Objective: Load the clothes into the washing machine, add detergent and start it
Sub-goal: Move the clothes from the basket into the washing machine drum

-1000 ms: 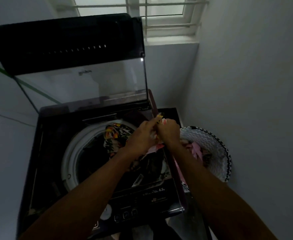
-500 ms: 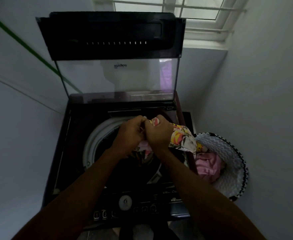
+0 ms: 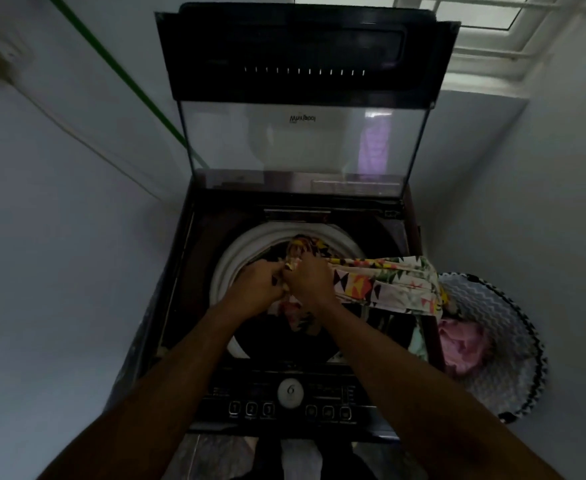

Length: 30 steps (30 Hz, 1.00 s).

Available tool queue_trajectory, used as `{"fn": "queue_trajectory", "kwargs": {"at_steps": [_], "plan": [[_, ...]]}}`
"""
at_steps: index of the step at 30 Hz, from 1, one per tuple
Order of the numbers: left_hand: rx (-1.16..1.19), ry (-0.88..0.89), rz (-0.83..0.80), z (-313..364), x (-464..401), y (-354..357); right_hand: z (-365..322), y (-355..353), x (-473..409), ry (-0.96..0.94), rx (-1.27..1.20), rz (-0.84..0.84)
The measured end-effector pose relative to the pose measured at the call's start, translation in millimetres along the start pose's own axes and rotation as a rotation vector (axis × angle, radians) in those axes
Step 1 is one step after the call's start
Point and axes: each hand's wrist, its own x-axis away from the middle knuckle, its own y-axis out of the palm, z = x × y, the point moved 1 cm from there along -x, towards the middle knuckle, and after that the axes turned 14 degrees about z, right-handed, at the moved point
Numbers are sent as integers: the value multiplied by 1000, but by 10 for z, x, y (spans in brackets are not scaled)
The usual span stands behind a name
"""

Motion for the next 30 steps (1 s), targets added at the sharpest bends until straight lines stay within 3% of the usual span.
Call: {"fn": "queue_trajectory", "kwargs": {"at_steps": [5,12,15,19,23,26,28,30], "plan": [[8,61,8,128,-46,130,284,-11,-13,29,121,-216],[24,145,-67,571,-161,425,532,-566,-108,47,84,-159],[47,197,-55,792,-190,545,614,-868,-153,-20,131,-38],[106,216,-40,1102,-261,765,773,-1315,-169,8,-1,252],[118,291,-20,1528,-272,1004,1191,-1627,-112,74,260,495],[103,373,-90,1724,-270,1229,1643,-1610,-125,353,231,368],[75,388,-135,1817,-267,1377,1856,-1577,-156,478,18,181],[26,393,-127,1891,-247,1494,1893,-1663,-117,484,-256,81]]}}
